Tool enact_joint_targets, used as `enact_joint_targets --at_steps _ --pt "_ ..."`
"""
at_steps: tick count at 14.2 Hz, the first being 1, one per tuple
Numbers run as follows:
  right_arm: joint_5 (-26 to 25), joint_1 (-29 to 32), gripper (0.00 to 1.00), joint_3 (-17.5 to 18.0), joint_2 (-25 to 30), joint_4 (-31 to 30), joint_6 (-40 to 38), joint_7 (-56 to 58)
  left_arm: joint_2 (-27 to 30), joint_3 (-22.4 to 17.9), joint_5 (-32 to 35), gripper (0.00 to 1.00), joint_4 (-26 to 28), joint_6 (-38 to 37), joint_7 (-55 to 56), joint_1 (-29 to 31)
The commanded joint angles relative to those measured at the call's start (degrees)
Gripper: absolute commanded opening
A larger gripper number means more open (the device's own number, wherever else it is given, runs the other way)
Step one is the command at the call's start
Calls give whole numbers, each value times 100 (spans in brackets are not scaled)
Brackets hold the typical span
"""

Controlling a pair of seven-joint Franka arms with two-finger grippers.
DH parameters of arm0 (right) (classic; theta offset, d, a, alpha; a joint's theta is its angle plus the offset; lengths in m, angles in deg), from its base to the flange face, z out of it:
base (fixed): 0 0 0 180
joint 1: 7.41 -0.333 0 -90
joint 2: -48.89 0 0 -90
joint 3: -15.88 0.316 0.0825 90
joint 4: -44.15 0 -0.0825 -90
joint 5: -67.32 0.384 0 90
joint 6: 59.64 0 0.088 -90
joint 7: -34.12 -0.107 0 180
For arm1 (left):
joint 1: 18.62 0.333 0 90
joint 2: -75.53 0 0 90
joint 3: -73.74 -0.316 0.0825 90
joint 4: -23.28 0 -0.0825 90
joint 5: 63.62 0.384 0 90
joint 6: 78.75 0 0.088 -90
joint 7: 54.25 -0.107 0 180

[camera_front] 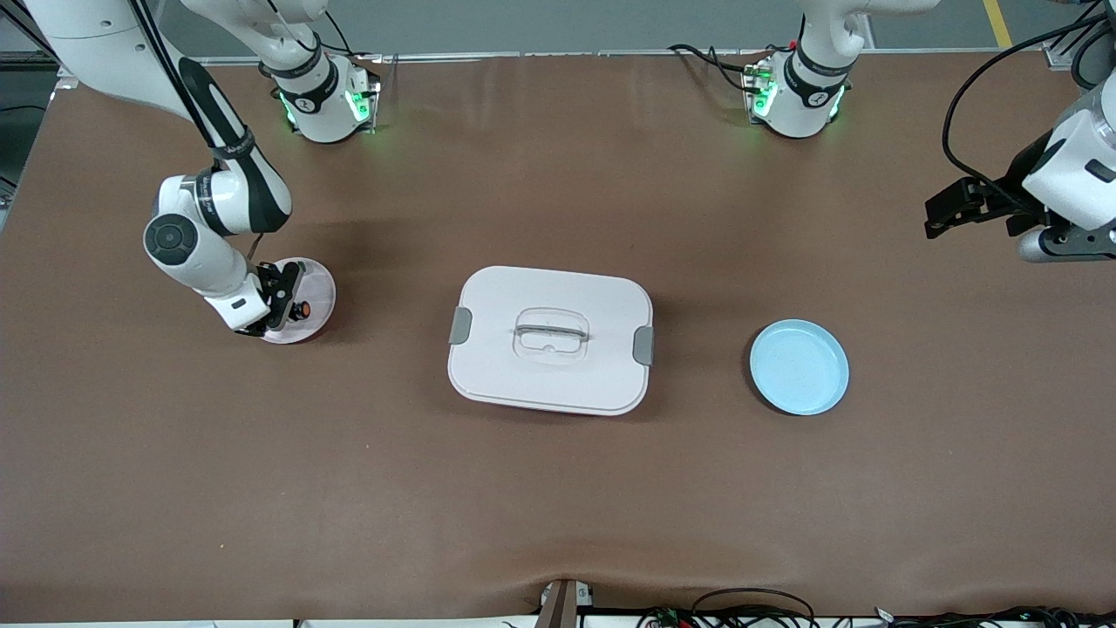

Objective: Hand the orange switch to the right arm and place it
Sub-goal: 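Lower the orange switch onto the white plate with the right gripper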

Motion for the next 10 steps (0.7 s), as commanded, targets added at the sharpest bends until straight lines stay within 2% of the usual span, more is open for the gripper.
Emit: enact_joint_targets --at_steps 1,10 --pt "-169 130 100 -14 51 -1 44 113 -73 -56 -14 100 -152 -23 -57 -32" --pt "-169 121 100 -5 -1 271 9 113 -73 -56 -23 100 -152 -23 -83 -23"
